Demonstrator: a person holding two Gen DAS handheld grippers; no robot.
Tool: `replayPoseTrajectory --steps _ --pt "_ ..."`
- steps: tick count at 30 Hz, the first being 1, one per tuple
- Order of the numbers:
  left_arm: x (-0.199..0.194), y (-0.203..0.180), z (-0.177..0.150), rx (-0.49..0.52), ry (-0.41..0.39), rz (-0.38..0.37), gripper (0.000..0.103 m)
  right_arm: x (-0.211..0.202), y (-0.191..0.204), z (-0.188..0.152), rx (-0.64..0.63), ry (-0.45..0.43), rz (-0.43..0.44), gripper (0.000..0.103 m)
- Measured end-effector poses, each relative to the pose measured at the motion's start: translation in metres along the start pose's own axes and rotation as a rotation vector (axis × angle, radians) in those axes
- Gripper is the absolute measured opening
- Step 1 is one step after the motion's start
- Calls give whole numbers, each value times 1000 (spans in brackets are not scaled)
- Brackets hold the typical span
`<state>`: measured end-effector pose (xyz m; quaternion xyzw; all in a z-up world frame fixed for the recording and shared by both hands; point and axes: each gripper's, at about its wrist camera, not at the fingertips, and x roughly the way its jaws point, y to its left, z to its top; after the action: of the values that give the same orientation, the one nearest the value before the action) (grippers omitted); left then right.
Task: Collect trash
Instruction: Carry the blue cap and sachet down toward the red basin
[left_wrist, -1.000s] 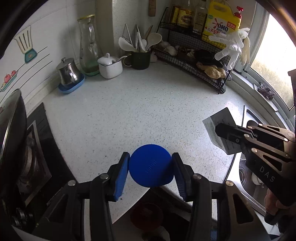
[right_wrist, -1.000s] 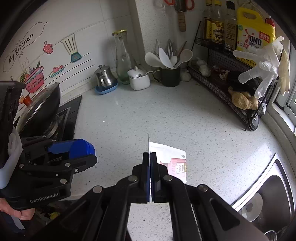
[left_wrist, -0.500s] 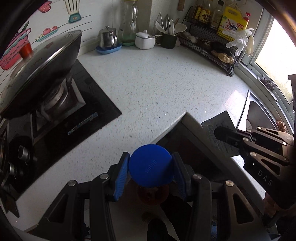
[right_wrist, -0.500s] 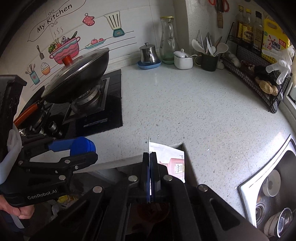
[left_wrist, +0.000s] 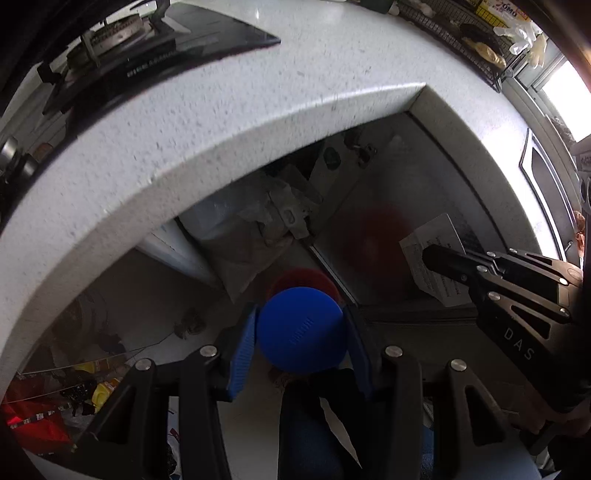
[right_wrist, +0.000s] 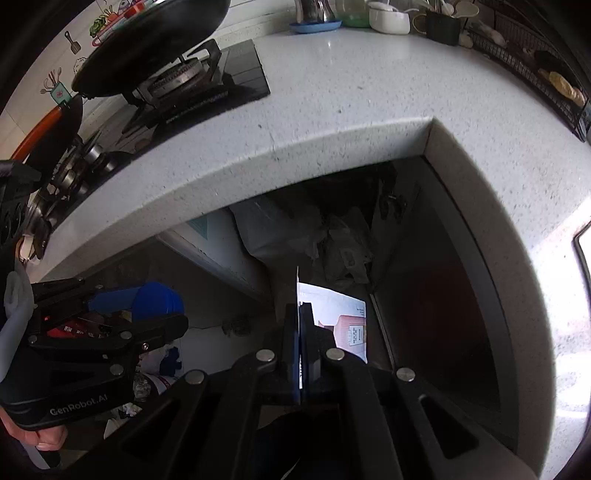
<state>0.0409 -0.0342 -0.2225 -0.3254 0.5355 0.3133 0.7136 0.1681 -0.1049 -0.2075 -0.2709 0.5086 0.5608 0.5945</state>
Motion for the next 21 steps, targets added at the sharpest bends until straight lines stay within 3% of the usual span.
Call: replayPoseTrajectory --steps 10,21 --pt "112 9 -24 -41 57 54 44 115 -37 -31 45 112 -22 0" --pt "264 19 -60 -20 96 -57 44 247 -82 -80 116 168 -7 0"
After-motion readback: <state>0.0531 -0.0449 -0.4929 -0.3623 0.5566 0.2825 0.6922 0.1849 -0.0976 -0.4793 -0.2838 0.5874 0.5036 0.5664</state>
